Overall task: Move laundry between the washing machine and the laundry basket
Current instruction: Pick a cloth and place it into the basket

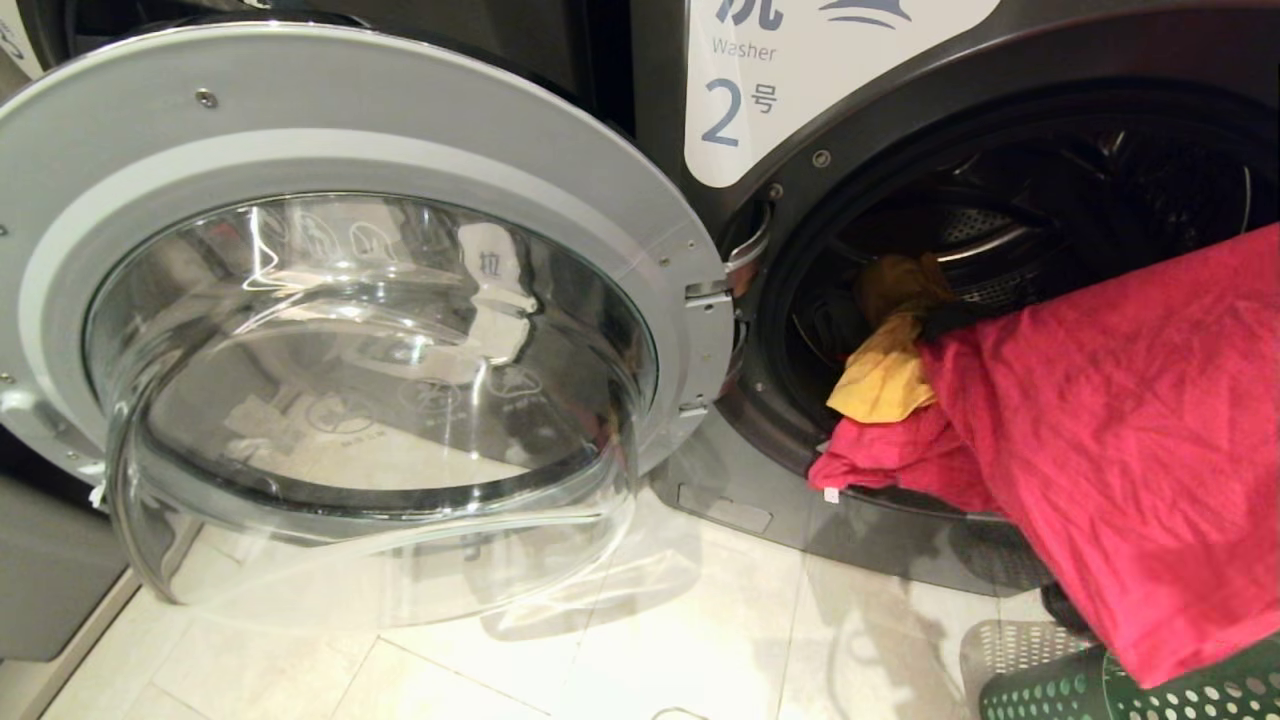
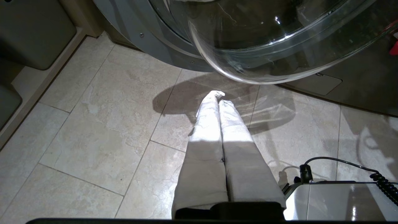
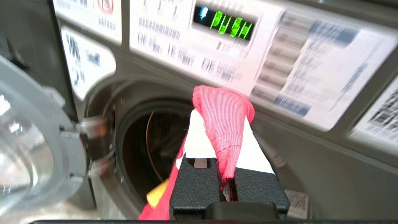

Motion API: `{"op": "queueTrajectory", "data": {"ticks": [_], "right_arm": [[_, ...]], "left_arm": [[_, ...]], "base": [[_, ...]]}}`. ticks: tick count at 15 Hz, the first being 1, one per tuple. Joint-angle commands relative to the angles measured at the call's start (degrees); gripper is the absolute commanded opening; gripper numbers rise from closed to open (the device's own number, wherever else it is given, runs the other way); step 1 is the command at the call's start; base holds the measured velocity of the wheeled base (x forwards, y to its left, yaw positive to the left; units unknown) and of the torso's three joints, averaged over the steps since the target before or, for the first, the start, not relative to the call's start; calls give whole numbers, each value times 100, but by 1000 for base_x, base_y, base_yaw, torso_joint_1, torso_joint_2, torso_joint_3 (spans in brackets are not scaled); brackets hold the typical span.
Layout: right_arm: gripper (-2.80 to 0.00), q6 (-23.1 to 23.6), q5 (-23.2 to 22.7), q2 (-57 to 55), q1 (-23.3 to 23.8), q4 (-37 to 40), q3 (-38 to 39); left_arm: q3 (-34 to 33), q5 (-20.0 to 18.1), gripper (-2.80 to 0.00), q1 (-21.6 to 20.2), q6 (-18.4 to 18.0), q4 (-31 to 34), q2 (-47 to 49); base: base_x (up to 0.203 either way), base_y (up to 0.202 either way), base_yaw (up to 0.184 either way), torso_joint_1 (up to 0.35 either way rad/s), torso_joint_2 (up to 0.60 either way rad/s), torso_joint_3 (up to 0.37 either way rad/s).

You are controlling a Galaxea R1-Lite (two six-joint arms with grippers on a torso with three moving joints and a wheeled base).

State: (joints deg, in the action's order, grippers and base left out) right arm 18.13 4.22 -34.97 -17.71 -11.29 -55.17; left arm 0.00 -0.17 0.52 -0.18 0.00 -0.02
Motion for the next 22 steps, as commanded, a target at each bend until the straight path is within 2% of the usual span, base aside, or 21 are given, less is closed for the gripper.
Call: {"op": "queueTrajectory", "data": {"ticks": [1, 7, 9, 14, 22], "right_arm": [[-280, -37, 7, 3, 28, 121, -329], [-280, 9, 106, 197, 67, 1155, -1108], [-280, 66, 291, 227, 83, 1293, -1261], [-280, 146, 286, 64, 325, 1868, -2009], [-280, 334, 290, -770, 331, 1924, -3541]], "left_arm": [[0, 0, -280, 0, 1, 0, 2], [0, 0, -280, 0, 1, 0, 2], [0, 0, -280, 0, 1, 0, 2], [0, 0, -280, 0, 1, 0, 2], [0, 0, -280, 0, 1, 0, 2]], "base": [[0, 0, 0, 0, 0, 0], [0, 0, 0, 0, 0, 0], [0, 0, 0, 0, 0, 0], [0, 0, 0, 0, 0, 0], [0, 0, 0, 0, 0, 0]]}}
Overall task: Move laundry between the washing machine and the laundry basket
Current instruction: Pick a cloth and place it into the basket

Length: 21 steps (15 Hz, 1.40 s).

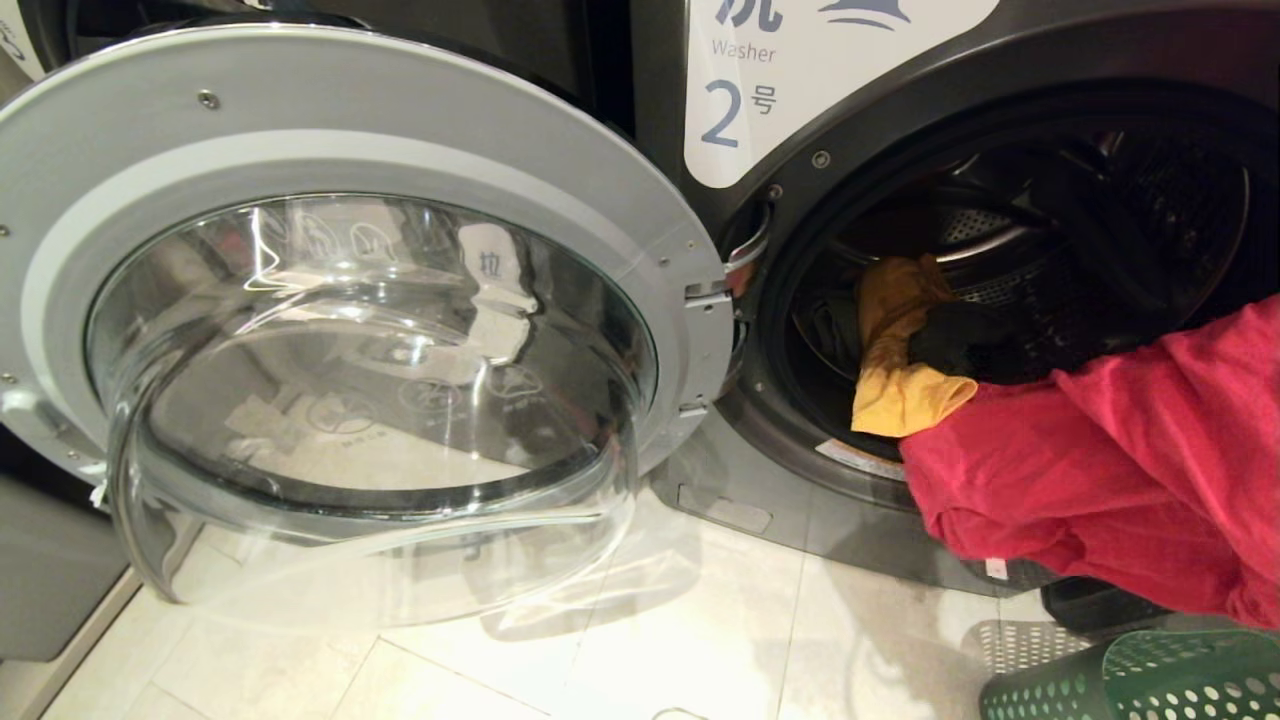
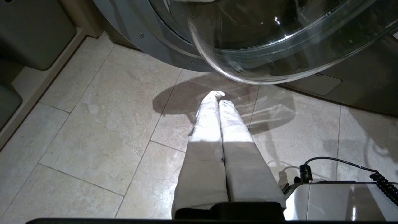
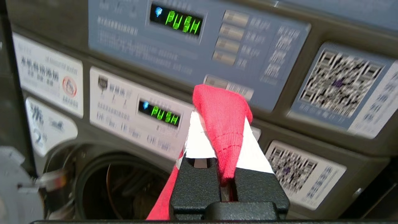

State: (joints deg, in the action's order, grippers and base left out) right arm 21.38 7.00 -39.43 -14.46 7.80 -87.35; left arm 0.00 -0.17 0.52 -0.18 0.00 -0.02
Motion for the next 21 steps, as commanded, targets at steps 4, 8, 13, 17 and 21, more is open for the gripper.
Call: {"op": "queueTrajectory", "data": {"ticks": [4, 8, 13, 17, 21], "right_arm": [[-280, -4, 53, -771, 114, 238, -1208], [-280, -45, 162, -1047, 151, 410, -1676], [-280, -64, 214, -1357, 171, 934, -2435], [-280, -73, 302, -1383, 163, 952, -2374], [-280, -422, 228, -1445, 163, 1649, -2440]], "left_arm": [[0, -1, -280, 0, 1, 0, 2], [0, -1, -280, 0, 1, 0, 2], [0, -1, -280, 0, 1, 0, 2], [0, -1, -280, 0, 1, 0, 2], [0, -1, -280, 0, 1, 0, 2]], "base": [[0, 0, 0, 0, 0, 0], [0, 0, 0, 0, 0, 0], [0, 0, 0, 0, 0, 0], [0, 0, 0, 0, 0, 0], [0, 0, 0, 0, 0, 0]]}}
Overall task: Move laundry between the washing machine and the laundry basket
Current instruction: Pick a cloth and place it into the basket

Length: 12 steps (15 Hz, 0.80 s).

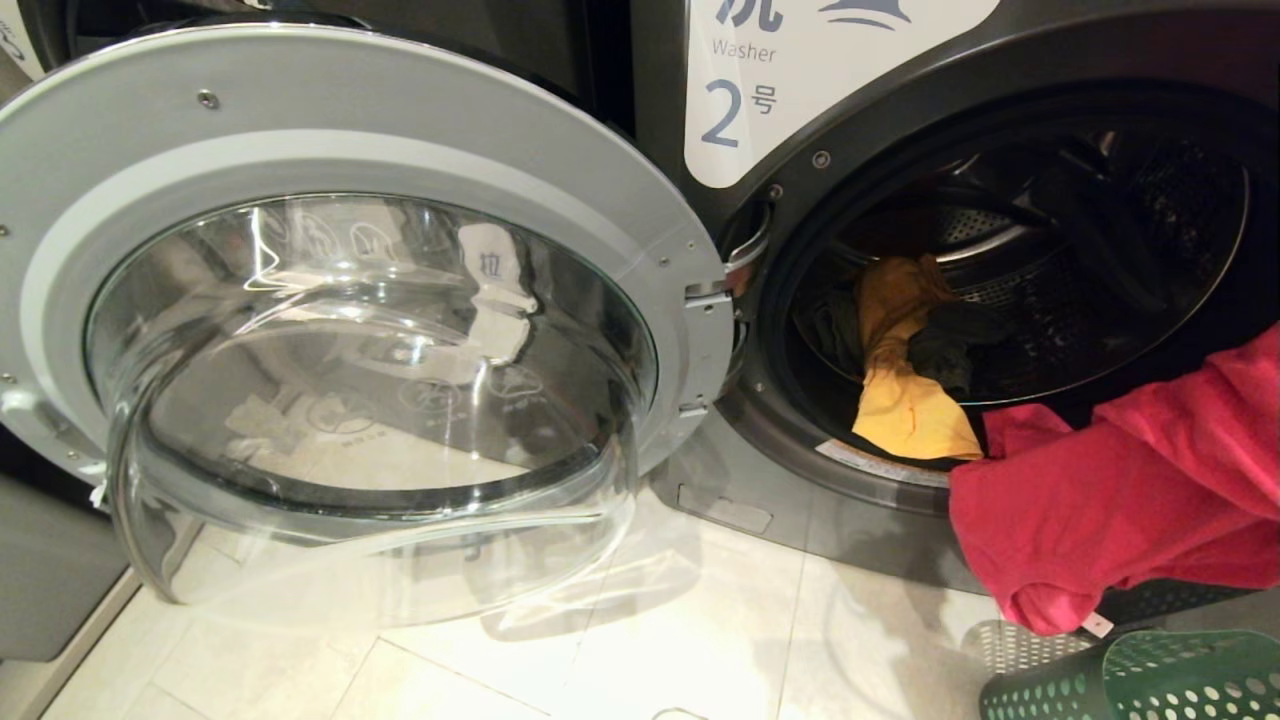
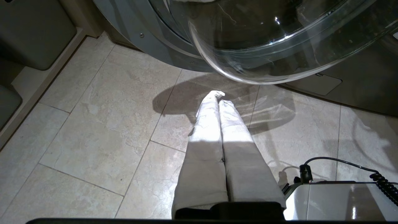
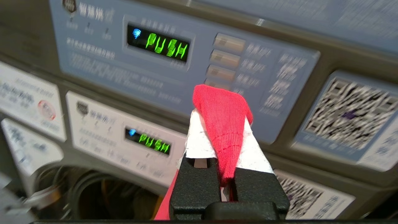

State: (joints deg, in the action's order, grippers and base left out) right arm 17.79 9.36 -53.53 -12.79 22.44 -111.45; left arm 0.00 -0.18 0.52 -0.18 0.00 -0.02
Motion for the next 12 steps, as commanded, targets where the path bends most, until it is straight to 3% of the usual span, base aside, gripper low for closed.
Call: {"op": "queueTrajectory", "data": {"ticks": [1, 9, 12], "right_arm": [[-280, -123, 4, -30, 4, 295, -26], [-280, -303, 48, 88, 66, 375, -17], [-280, -303, 39, 106, 66, 436, -9]], "left_arm": [[0, 1, -280, 0, 0, 0, 2], [0, 1, -280, 0, 0, 0, 2], [0, 1, -280, 0, 0, 0, 2]], "base": [[0, 0, 0, 0, 0, 0], [0, 0, 0, 0, 0, 0], [2, 10, -142, 4, 2, 0]]}}
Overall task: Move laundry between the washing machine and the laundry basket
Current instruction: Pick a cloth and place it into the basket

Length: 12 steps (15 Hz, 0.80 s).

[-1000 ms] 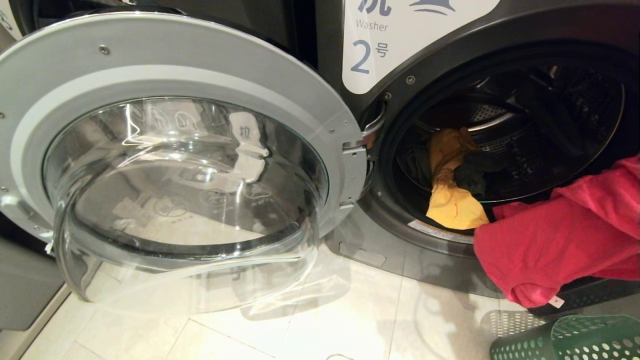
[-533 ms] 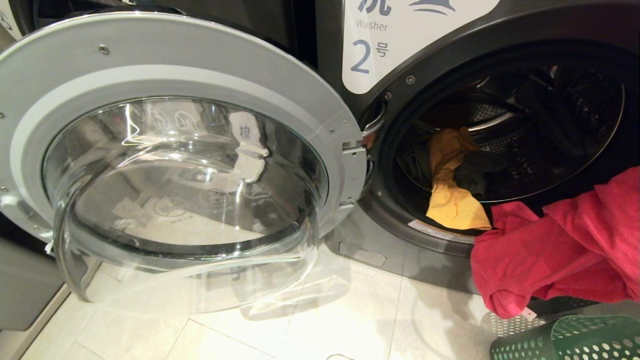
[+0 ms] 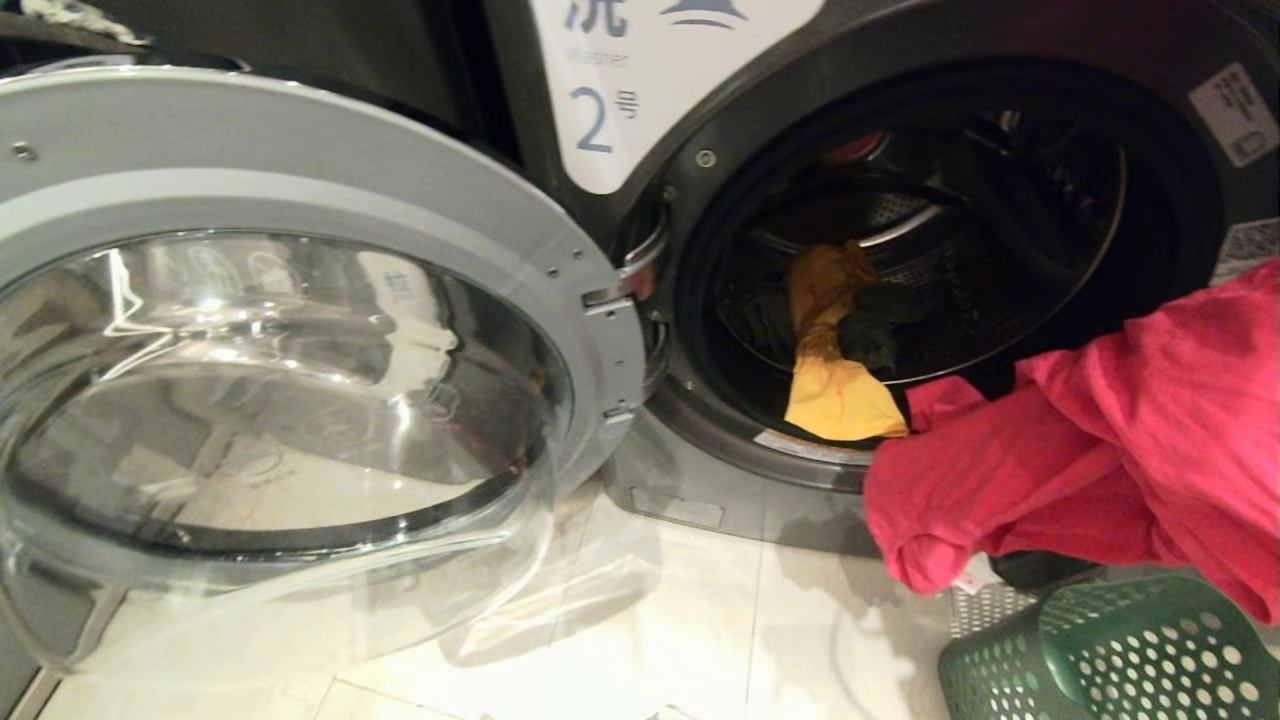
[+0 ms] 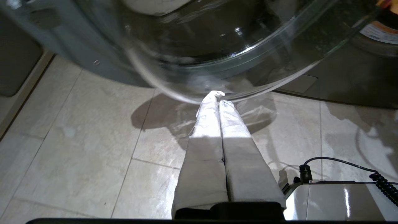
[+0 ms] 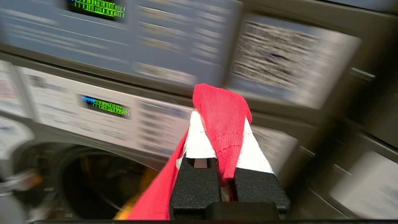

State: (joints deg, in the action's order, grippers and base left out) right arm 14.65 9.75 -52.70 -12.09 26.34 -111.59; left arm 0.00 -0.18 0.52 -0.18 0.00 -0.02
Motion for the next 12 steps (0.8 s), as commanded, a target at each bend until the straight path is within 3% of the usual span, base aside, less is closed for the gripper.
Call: {"op": "queueTrajectory", "data": {"ticks": [1, 8, 12], "right_arm": [[-280, 5, 0, 23, 4, 79, 6], [-280, -120, 44, -11, -4, 81, 44], [-280, -185, 334, -21, 5, 81, 113]], "left_arm": [[0, 1, -280, 0, 1, 0, 2], [0, 1, -280, 0, 1, 0, 2], [0, 1, -280, 0, 1, 0, 2]], "base": [[-2, 7, -188, 8, 7, -1], [1, 10, -176, 4, 1, 3], [1, 7, -146, 5, 1, 3]]}}
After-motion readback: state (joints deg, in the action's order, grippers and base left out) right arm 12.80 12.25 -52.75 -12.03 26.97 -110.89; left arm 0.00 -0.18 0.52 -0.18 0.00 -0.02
